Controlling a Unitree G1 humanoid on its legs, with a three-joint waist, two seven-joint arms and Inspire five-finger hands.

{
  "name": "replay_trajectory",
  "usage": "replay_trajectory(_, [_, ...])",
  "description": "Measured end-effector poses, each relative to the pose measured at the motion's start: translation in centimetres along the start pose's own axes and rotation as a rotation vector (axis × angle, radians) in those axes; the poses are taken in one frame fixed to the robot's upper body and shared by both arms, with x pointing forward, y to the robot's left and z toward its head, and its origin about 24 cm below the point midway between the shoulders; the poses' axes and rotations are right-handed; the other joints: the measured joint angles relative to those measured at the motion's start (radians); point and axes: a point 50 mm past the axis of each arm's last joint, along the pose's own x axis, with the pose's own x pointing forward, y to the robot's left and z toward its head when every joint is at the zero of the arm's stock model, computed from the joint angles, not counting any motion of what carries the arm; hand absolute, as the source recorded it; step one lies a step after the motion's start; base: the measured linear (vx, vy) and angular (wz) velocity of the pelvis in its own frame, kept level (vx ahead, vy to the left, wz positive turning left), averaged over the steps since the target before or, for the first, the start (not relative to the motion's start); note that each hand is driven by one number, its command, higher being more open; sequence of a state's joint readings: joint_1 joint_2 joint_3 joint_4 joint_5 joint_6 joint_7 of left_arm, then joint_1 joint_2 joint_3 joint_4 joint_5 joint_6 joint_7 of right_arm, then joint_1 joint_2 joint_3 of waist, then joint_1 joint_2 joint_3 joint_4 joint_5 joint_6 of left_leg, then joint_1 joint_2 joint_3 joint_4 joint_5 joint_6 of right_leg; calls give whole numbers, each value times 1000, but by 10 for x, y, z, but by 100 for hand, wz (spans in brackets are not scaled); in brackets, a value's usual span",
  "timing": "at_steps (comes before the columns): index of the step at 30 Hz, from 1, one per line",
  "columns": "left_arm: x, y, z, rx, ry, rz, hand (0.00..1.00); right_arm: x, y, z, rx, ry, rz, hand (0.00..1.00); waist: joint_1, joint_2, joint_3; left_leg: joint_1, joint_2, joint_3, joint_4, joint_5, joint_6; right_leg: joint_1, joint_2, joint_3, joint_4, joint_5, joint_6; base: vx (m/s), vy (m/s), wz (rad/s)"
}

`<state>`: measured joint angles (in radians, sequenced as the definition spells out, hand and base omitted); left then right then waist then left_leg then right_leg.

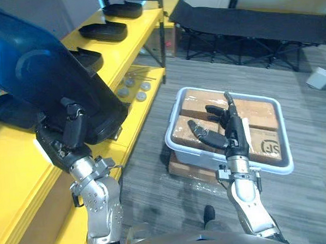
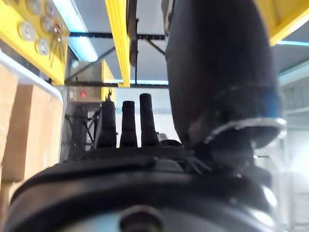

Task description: Walk over and take three plastic housings, then place them on the shelf

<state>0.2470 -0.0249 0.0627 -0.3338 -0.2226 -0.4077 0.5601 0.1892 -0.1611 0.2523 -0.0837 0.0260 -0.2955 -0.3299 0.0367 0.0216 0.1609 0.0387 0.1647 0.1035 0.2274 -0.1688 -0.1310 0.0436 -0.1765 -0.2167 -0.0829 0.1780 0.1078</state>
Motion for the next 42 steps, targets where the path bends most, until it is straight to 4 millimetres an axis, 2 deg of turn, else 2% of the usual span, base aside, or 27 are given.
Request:
replay_trajectory(4, [-3, 24, 3, 167, -3, 38, 0, 2, 10, 0, 81, 19, 84, 100, 28, -11, -12, -31, -15, -72, -17, 20, 5, 9, -9, -71, -2, -17, -8, -11, -18, 44])
replay_trajectory(11, [-1, 43, 17, 309, -71, 53, 0, 10, 31, -5, 189, 62, 235, 100, 107, -4, -25, -34, -38, -181, -46, 48, 7, 64, -22, -189, -2, -41, 6, 18, -12, 49])
replay_trajectory(16, [-3, 71, 36, 412, -114, 115, 0, 18, 38, -6, 186, 60, 294, 100, 167, 4, -50, -50, -71, -271, -55, 60, 8, 109, -42, -285, -1, -61, 24, 52, 26, 54])
replay_trajectory(19, [-6, 86, 46, 456, -144, 160, 0, 27, 41, -4, 175, 51, 309, 100, 206, 1, -55, -53, -85, -298, -54, 61, 7, 124, -51, -315, 3, -67, 30, 61, 30, 33])
replay_trajectory(23, [-8, 96, 54, 494, -173, 184, 0, 38, 47, 0, 163, 46, 334, 100, 236, -6, -59, -67, -92, -308, -23, 34, 8, 130, -54, -330, 3, -71, 27, 30, 48, 8])
replay_trajectory(25, [-7, 95, 55, 490, -178, 174, 0, 39, 46, -1, 156, 53, 337, 100, 230, -15, -66, -80, -98, -328, -20, 28, 8, 131, -54, -328, 5, -82, 24, 18, 38, 20])
replay_trajectory(27, [-6, 89, 54, 471, -180, 137, 0, 39, 42, -2, 148, 59, 320, 100, 201, -21, -71, -106, -108, -375, -20, 39, 19, 121, -50, -298, 40, -134, 48, 47, -6, 76])
replay_trajectory(28, [-3, 81, 51, 445, -179, 92, 0, 39, 33, -4, 138, 67, 281, 100, 173, -31, -76, -123, -121, -429, -21, 51, 16, 111, -36, -250, 78, -181, 47, 62, -42, 117])
replay_trajectory(29, [-2, 76, 49, 427, -176, 64, 0, 38, 26, -6, 131, 75, 254, 100, 160, -35, -77, -127, -126, -455, -23, 56, 13, 107, -32, -239, 99, -204, 43, 44, -55, 120])
replay_trajectory(32, [0, 63, 44, 382, -163, -11, 0, 37, -2, -12, 111, 96, 143, 100, 156, -41, -82, -140, -133, -518, -23, 72, -4, 98, -34, -251, 190, -267, 42, 95, -64, 66])
replay_trajectory(35, [-1, 57, 40, 365, -143, -45, 0, 34, -23, -15, 84, 108, 88, 100, 150, -23, -71, -144, -140, -565, -24, 85, -18, 102, -36, -250, 237, -309, 36, 59, -59, 49])
replay_trajectory(37, [-3, 54, 37, 360, -131, -56, 0, 33, -28, -16, 73, 115, 78, 100, 149, -11, -63, -142, -140, -580, -24, 93, -26, 114, -33, -261, 255, -331, 35, 7, -70, 44])
replay_trajectory(39, [-4, 52, 35, 354, -119, -73, 0, 27, -33, -18, 77, 123, 68, 100, 143, -4, -58, -145, -141, -563, -31, 123, -17, 135, -30, -294, 261, -343, 24, -25, -72, 66])
replay_trajectory(41, [-6, 50, 34, 350, -108, -100, 0, 23, -38, -17, 76, 117, 52, 100, 116, 1, -50, -164, -141, -471, -50, 172, 10, 155, -29, -342, 257, -348, 17, -57, -48, 96])
replay_trajectory(42, [-6, 47, 33, 341, -105, -120, 0, 22, -43, -14, 73, 101, 32, 100, 101, 8, -39, -172, -129, -386, -75, 203, 35, 163, -25, -370, 256, -348, 16, -122, -18, 94])
